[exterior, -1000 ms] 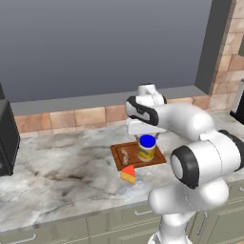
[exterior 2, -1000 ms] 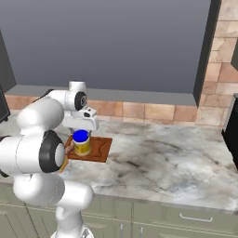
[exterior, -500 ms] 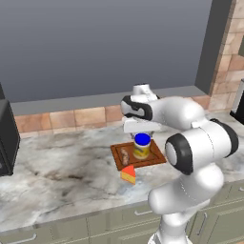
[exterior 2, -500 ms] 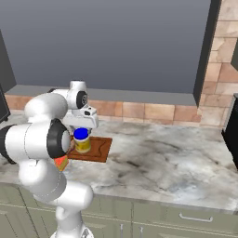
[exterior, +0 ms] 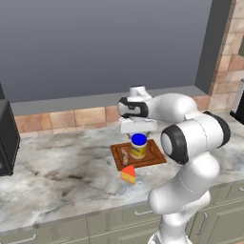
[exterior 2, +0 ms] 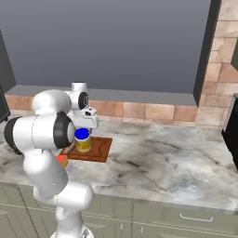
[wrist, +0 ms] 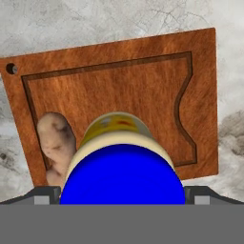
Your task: Retrieve the reheated potato from the microwave, then place the potato, cheese, and condiment on the cutting board.
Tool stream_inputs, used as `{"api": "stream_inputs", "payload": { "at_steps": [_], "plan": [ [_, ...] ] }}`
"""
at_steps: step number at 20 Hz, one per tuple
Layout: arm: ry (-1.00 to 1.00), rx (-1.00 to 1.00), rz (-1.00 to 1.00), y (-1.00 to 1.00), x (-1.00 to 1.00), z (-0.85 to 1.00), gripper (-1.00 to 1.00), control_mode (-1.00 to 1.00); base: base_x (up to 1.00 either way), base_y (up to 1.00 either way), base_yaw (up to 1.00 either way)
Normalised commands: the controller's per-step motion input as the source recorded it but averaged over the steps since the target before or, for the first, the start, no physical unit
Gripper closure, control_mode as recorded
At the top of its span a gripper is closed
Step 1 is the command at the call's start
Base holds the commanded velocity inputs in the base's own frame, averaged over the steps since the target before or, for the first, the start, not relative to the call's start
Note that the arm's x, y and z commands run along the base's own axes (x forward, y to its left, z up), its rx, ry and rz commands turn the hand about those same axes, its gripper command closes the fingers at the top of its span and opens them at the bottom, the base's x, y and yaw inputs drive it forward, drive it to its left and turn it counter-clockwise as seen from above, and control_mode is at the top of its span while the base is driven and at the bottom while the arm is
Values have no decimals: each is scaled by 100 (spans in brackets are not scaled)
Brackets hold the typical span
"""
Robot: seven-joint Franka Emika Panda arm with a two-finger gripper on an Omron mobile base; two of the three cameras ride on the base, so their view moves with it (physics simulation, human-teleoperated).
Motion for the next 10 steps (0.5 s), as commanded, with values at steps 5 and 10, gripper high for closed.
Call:
{"api": "stream_inputs", "payload": {
  "at_steps": [5, 10],
  "plan": [
    [0, 0, 0, 7, 15, -12, 100, -100, 0, 0, 0],
    [0, 0, 0, 0, 0, -27, -100, -100, 0, 0, 0]
  ]
}}
